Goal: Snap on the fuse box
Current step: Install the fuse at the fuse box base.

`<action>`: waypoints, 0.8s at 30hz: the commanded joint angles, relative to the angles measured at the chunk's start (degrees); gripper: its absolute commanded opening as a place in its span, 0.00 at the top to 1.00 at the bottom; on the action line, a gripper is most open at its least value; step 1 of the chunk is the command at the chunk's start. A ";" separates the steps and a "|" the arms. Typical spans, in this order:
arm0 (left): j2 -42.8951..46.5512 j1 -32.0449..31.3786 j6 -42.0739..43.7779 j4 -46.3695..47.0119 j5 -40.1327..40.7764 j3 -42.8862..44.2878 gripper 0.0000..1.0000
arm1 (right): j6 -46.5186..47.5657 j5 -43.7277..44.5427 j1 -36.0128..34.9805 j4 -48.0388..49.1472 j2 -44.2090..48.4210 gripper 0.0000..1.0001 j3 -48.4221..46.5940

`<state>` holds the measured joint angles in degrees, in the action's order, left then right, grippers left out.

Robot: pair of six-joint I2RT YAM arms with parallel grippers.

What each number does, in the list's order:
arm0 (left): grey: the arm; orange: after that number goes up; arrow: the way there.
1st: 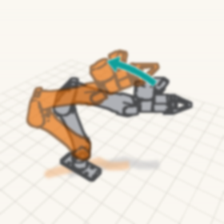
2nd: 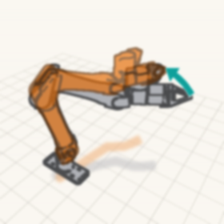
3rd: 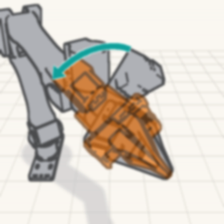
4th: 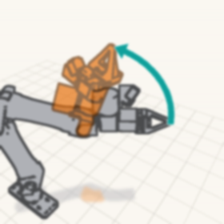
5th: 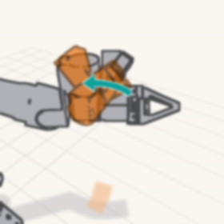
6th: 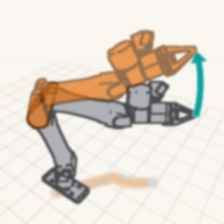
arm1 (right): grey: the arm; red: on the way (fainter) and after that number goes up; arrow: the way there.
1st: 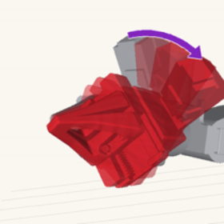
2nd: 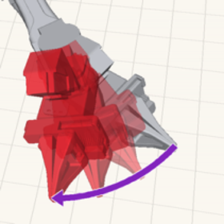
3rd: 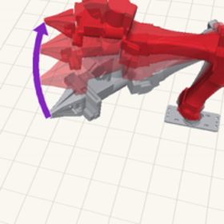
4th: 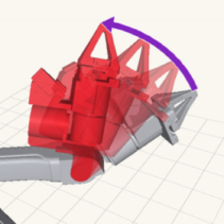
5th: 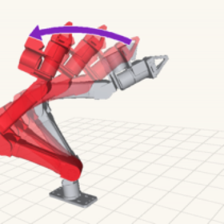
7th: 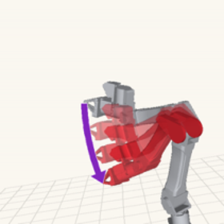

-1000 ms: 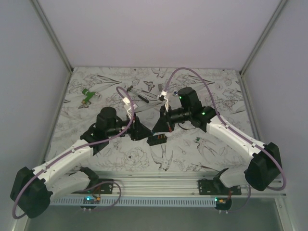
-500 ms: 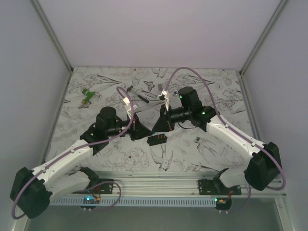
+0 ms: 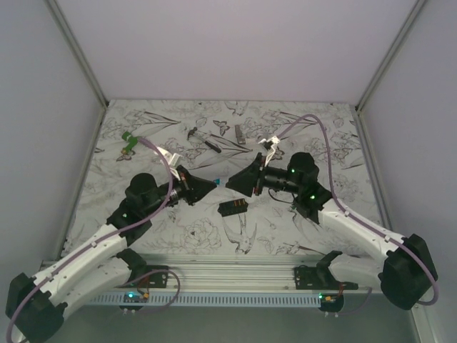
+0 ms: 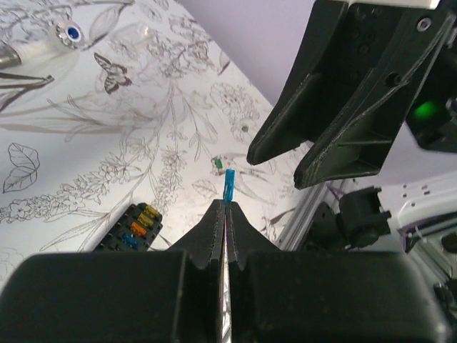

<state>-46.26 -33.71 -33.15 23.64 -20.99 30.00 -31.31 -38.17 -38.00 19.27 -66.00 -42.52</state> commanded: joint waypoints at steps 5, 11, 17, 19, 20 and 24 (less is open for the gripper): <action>4.75 -0.47 -6.84 6.15 4.68 -1.05 1.00 | -12.40 7.52 -0.10 23.86 -0.13 0.59 4.05; 5.62 -1.06 -8.38 7.17 4.26 -0.48 1.00 | -13.82 5.00 -2.52 28.44 -3.76 0.59 2.22; 6.39 -1.77 -8.83 7.89 4.37 -0.47 1.00 | -14.65 4.62 -4.07 31.40 -6.17 0.63 1.74; 6.70 -1.90 -8.86 7.91 4.38 -0.47 1.00 | -14.85 4.63 -4.31 31.88 -6.67 0.64 1.58; 6.77 -1.92 -8.93 7.97 4.45 -0.54 1.00 | -14.87 4.68 -4.36 31.91 -6.75 0.65 1.57; 7.06 -2.21 -9.18 8.25 4.52 -0.64 1.00 | -15.26 4.54 -4.45 32.63 -7.19 0.70 1.65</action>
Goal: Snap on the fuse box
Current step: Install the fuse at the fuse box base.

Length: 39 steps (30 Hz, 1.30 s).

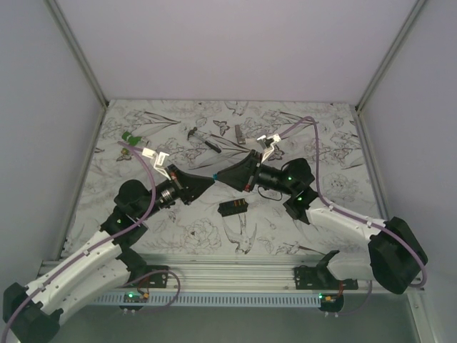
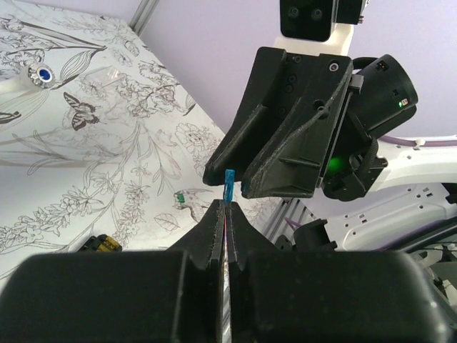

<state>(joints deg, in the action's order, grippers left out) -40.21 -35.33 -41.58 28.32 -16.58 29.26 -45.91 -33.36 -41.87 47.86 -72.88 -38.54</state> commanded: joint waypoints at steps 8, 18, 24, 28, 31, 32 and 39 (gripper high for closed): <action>0.71 -1.05 -1.00 3.92 0.52 0.11 1.00 | -1.02 -1.71 -0.92 5.80 -0.90 0.82 -2.48; 0.61 -1.32 -1.56 4.38 1.31 -0.11 1.00 | -0.28 -2.67 -1.50 6.35 -1.47 1.00 -2.25; -0.20 -1.31 -1.13 3.67 3.50 -1.83 0.91 | 5.19 0.65 -1.53 -3.44 1.26 1.00 -2.94; 0.01 -1.21 1.12 -1.17 7.32 -3.35 0.79 | 10.71 6.49 -1.68 -16.38 3.70 1.00 -4.59; 0.18 -0.97 3.33 -6.74 9.62 -3.86 0.72 | 15.89 14.21 -3.46 -27.85 4.47 1.00 -6.49; 0.23 -0.85 3.88 -8.03 10.58 -4.12 0.70 | 17.00 16.58 -4.07 -31.65 4.42 1.00 -6.88; -2.56 1.82 6.00 -16.07 14.30 -5.59 0.52 | 18.69 31.95 -7.93 -48.74 0.16 1.00 -11.80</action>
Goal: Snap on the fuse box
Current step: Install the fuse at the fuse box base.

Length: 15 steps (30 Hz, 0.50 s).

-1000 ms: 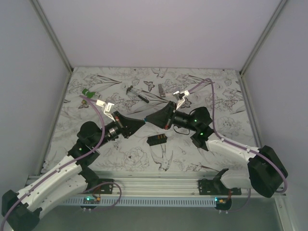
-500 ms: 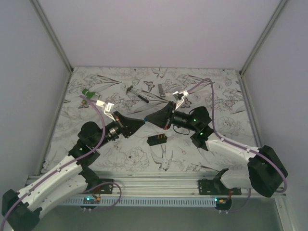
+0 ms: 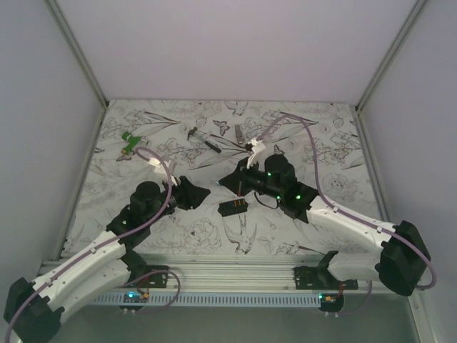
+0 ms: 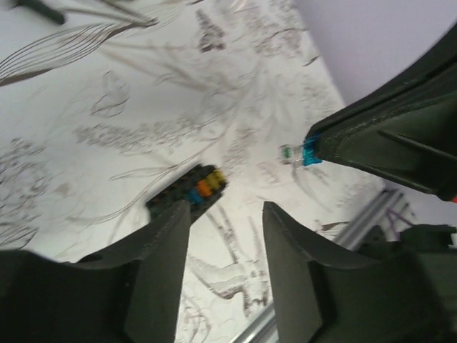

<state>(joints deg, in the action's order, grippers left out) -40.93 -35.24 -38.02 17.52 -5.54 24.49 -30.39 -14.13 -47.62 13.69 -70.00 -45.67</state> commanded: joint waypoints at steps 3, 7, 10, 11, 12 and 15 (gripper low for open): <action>-4.76 3.96 2.32 -7.90 2.57 -0.53 0.44 | 4.11 20.89 -5.01 -21.93 -6.19 1.00 -8.35; -7.90 6.63 2.81 -9.32 1.59 -0.57 0.37 | 3.20 27.74 -8.29 -29.52 -11.57 1.00 -12.73; -9.59 8.07 3.55 -10.32 1.53 -0.34 0.29 | 1.40 31.87 -9.86 -34.86 -15.57 1.00 -15.99; -10.09 8.47 3.82 -10.53 1.53 -0.38 0.27 | 0.66 32.94 -10.28 -36.27 -16.79 1.00 -17.03; -10.65 8.90 3.99 -10.69 1.52 -0.38 0.25 | -0.14 33.97 -10.76 -37.61 -17.91 1.00 -17.95; -12.36 9.91 5.04 -10.88 1.78 -0.37 0.20 | -1.56 35.23 -11.55 -40.07 -20.97 1.00 -20.04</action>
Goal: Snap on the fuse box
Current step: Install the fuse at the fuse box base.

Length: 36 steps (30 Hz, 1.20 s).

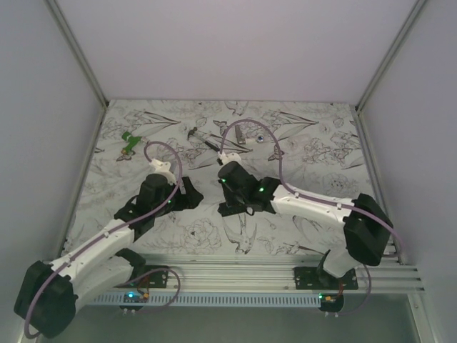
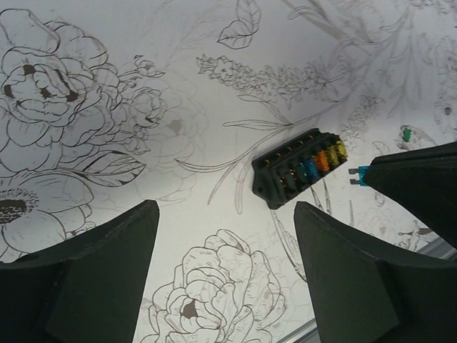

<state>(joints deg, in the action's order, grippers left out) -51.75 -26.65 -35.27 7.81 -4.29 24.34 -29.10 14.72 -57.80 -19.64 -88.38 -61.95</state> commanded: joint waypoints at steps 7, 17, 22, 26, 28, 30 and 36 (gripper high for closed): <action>-4.15 3.19 4.90 -1.48 2.37 -0.23 0.06 | -5.25 6.88 -1.68 -11.69 -9.00 1.00 -9.48; -7.53 4.67 5.65 -1.66 3.81 0.21 0.00 | -9.49 8.75 -2.90 -20.72 -18.66 1.00 -19.50; -9.04 5.13 5.57 -1.62 4.66 0.41 0.01 | -12.69 11.20 -3.79 -26.37 -21.17 1.00 -23.33; -10.55 5.47 5.58 -1.61 4.90 0.94 0.00 | -14.81 11.63 -3.98 -28.37 -21.62 1.00 -23.72; -11.25 5.49 5.52 -1.62 4.85 1.14 0.00 | -15.26 11.98 -3.99 -29.43 -22.23 1.00 -24.27; -11.66 5.64 5.49 -1.62 4.91 1.24 0.01 | -15.29 12.00 -3.99 -29.97 -22.89 1.00 -24.80; -11.08 6.16 4.45 -1.73 6.47 0.76 0.01 | -15.18 12.43 -3.99 -30.23 -24.16 1.00 -25.97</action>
<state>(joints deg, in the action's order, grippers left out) -63.22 -21.26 -30.55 7.20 -0.01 24.38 -42.61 24.88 -61.28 -48.45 -111.70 -85.60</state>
